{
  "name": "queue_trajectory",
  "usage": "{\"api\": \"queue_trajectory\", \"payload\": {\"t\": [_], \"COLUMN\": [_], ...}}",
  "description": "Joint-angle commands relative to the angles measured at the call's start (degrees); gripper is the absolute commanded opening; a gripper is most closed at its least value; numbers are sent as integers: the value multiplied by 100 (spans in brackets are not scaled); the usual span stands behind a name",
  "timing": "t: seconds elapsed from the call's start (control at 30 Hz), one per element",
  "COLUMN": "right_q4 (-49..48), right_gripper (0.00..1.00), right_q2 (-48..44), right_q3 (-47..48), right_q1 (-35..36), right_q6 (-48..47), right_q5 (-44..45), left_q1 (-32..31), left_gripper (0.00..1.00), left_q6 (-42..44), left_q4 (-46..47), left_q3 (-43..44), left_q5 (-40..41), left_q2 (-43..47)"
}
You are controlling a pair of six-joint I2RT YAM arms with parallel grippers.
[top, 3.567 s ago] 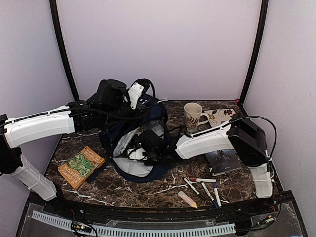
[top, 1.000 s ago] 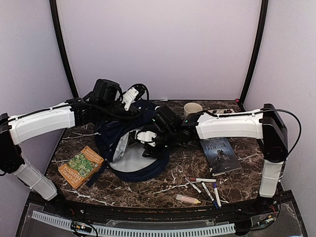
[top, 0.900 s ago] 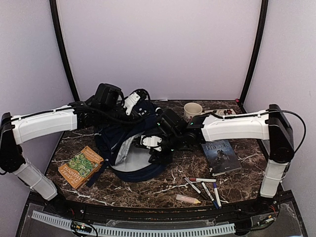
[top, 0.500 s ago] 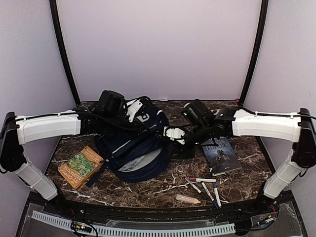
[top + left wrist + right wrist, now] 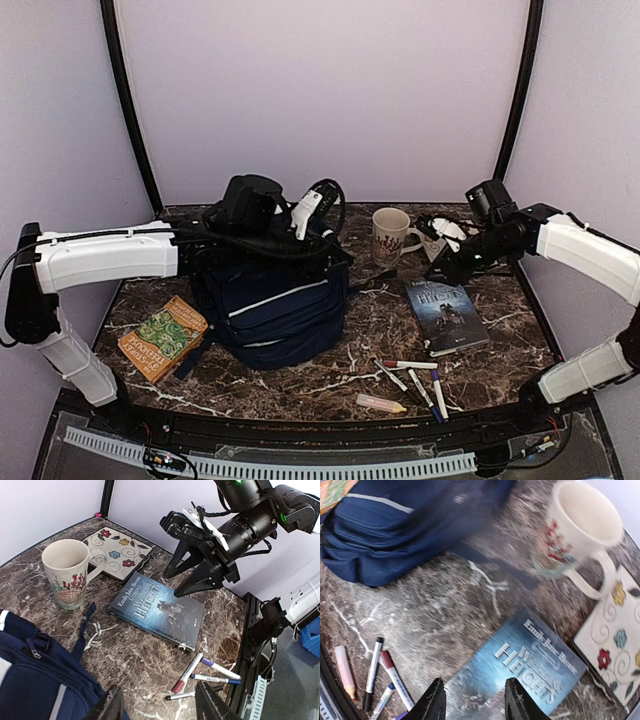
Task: Pack the student bag
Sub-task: Pick up the book at the center of the board.
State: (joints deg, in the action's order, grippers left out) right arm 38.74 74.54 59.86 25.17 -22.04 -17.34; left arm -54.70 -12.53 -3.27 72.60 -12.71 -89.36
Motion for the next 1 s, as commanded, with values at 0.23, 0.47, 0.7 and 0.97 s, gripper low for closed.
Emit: {"api": "queue_trajectory", "payload": {"t": [0.23, 0.47, 0.7, 0.97], "right_q4": [628, 787, 1020, 1303], "right_gripper": [51, 53, 54, 55], "right_q2": [98, 536, 1577, 2463], "right_q3": [-346, -408, -39, 343], "right_q1": [-1996, -2480, -2865, -3094], "right_q6": [-14, -149, -390, -620], "right_q5": [105, 200, -130, -626], "left_q1": [-622, -802, -823, -823], "left_gripper": [54, 60, 70, 74], "left_q6": [-2212, -3511, -4221, -4511], "left_q4": [1554, 1470, 1121, 813], "left_q3": [852, 1651, 2443, 3087], "left_q5": [534, 845, 1034, 1108], "left_q2": [-2013, -3195, -4023, -4611]}}
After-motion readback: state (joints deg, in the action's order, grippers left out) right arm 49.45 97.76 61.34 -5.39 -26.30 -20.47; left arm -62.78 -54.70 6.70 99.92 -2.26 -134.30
